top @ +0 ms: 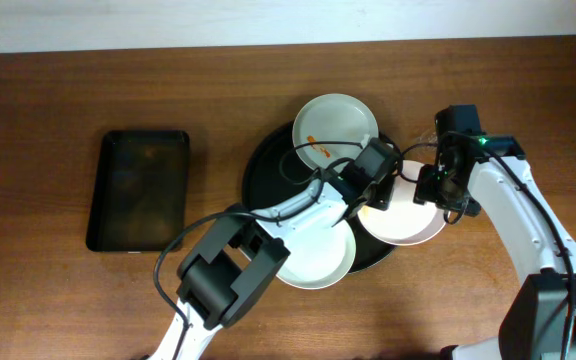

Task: Clean dirty plates on tray and stack at the side

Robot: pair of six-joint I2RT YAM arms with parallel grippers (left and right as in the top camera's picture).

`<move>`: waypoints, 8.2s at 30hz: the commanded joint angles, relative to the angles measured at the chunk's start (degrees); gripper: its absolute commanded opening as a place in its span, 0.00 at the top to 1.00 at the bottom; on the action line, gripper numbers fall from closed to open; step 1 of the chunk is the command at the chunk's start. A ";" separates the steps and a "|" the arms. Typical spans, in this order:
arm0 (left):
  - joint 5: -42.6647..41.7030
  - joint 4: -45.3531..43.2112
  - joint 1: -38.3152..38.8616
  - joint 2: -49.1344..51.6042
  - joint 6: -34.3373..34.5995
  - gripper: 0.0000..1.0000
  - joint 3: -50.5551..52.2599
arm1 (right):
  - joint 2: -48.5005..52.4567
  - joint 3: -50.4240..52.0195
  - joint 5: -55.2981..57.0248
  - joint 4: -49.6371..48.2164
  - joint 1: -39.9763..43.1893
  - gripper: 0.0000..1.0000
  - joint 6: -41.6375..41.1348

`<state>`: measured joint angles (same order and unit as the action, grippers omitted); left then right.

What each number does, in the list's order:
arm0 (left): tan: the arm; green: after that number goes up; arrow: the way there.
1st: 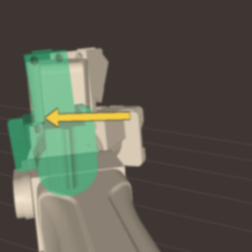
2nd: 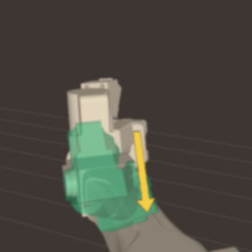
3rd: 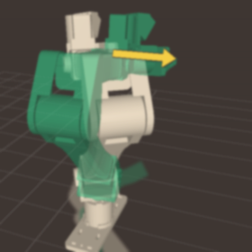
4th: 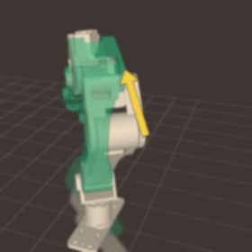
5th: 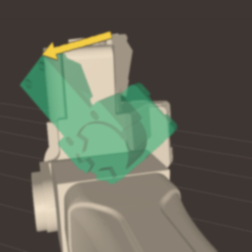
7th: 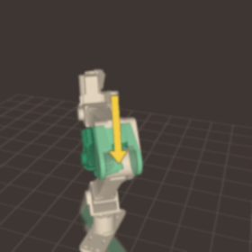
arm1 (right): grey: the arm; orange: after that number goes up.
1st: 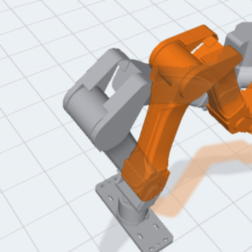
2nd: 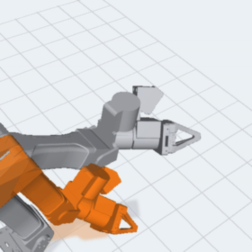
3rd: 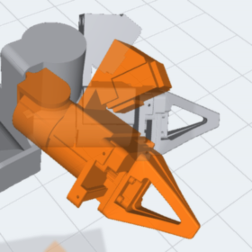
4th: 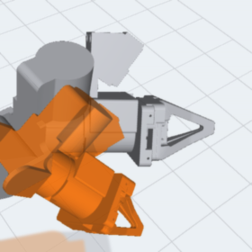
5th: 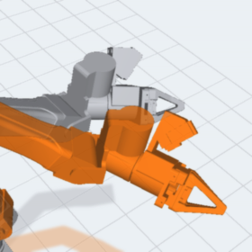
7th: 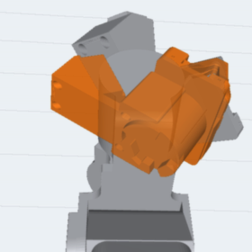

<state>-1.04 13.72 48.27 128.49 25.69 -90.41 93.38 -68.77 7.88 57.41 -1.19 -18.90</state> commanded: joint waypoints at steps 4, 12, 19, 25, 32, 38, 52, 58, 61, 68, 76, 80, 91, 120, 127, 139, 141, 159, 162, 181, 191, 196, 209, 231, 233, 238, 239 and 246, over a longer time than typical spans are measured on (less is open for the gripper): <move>0.39 1.77 0.48 -2.43 -1.79 1.00 -1.49 | 0.00 3.45 -1.55 -2.27 3.61 0.34 -0.02; 0.39 2.03 0.48 -2.43 -1.81 1.00 -1.49 | 0.02 12.41 -12.44 -12.02 9.35 0.59 4.74; 0.39 2.80 0.48 -2.43 -1.81 1.00 -1.49 | -0.02 13.90 -12.37 -14.82 9.35 0.96 4.76; 0.39 2.36 0.46 -2.64 -1.84 1.00 -1.73 | -0.13 13.75 -11.67 -14.75 9.35 0.96 5.01; -0.07 2.58 0.48 -4.33 -1.79 1.00 -2.21 | -0.11 13.75 -11.72 -14.19 9.35 0.96 4.98; -0.02 2.69 0.72 -0.61 -1.79 1.00 -2.16 | -0.11 13.75 -11.74 -14.10 9.35 0.96 5.01; 16.09 -2.34 0.55 2.64 -8.76 1.00 -2.16 | -0.11 13.75 -11.69 -13.94 9.35 0.96 5.16; 17.55 -1.79 0.59 -0.02 -9.35 1.00 -2.19 | -0.11 13.75 -10.23 -13.90 9.35 0.96 5.14; 17.33 0.28 0.59 -3.72 -9.33 1.00 -2.19 | -0.13 13.75 -10.23 -13.90 9.35 0.96 5.14; 17.40 4.02 0.57 -8.41 -9.33 1.00 -2.19 | -0.11 13.75 -10.23 -13.86 9.35 0.96 5.14; 17.07 9.55 -1.73 -13.90 -8.17 1.00 -2.19 | -0.13 10.43 -10.08 -10.99 9.35 0.96 5.16; 14.01 13.53 -5.42 -19.17 -7.08 1.00 -2.19 | -0.13 4.87 -8.46 -6.14 9.27 0.96 5.14; 9.70 29.42 -19.02 -29.16 -6.91 1.00 -2.19 | -0.13 -14.40 8.11 12.26 0.76 0.96 5.14; 8.74 44.24 -31.69 -29.14 -8.68 1.00 -2.16 | 12.70 -20.33 72.61 5.55 -34.03 0.96 39.36; 8.74 45.00 -32.00 -29.14 -8.70 1.00 -2.16 | 12.74 -20.33 72.78 3.52 -38.14 0.96 39.43; 8.70 45.57 -32.00 -29.14 -8.68 1.00 -2.16 | 12.68 -20.41 59.41 3.23 -34.32 0.96 33.00; 8.70 45.64 -32.00 -29.14 -8.68 1.00 -2.16 | 12.28 -20.52 50.75 3.74 -31.36 0.96 33.00; -4.48 44.24 -33.75 -29.09 -9.11 1.00 -2.16 | 9.11 -26.27 -31.30 4.20 13.18 0.96 28.30; -4.79 44.24 -33.75 -29.09 -9.11 1.00 -2.16 | 11.61 -26.27 -31.67 1.62 19.02 0.96 26.03; -4.74 44.24 -33.38 -29.09 -9.11 1.00 -2.16 | 33.64 -27.47 -30.56 -13.35 34.38 0.96 20.48; -0.85 44.26 -33.44 -29.09 -9.68 1.00 -2.16 | 33.62 -35.74 -30.84 -6.05 36.85 0.34 18.36; -0.87 45.33 -33.44 -29.09 -11.74 1.00 -2.16 | 33.59 -52.09 -32.74 15.23 35.98 0.33 18.40; -0.87 48.96 -33.44 -29.09 -11.69 1.00 -2.16 | 26.49 -46.51 -38.07 39.95 12.00 0.54 18.84; -0.92 48.96 -33.42 -29.09 -11.72 1.00 -2.16 | -4.52 11.13 -28.96 -2.29 -28.89 0.27 -27.69; -0.92 48.96 -33.42 -29.09 -11.72 1.00 -2.16 | -4.52 11.34 -26.08 -2.62 -30.58 0.29 -31.76; -0.92 48.98 -33.42 -29.09 -11.72 1.00 -2.16 | -4.52 12.00 -22.10 -2.64 -33.20 0.40 -40.22; -0.92 48.98 -33.42 -29.09 -11.72 1.00 -2.16 | -4.52 12.35 -21.44 -2.82 -33.44 0.41 -41.62; -0.90 48.96 -33.42 -29.09 -11.72 1.00 -2.16 | -4.52 14.56 -21.22 -4.61 -33.83 0.50 -48.13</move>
<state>-2.33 62.81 14.66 100.60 14.70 -91.83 89.12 -54.81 -14.83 53.04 -34.57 -62.17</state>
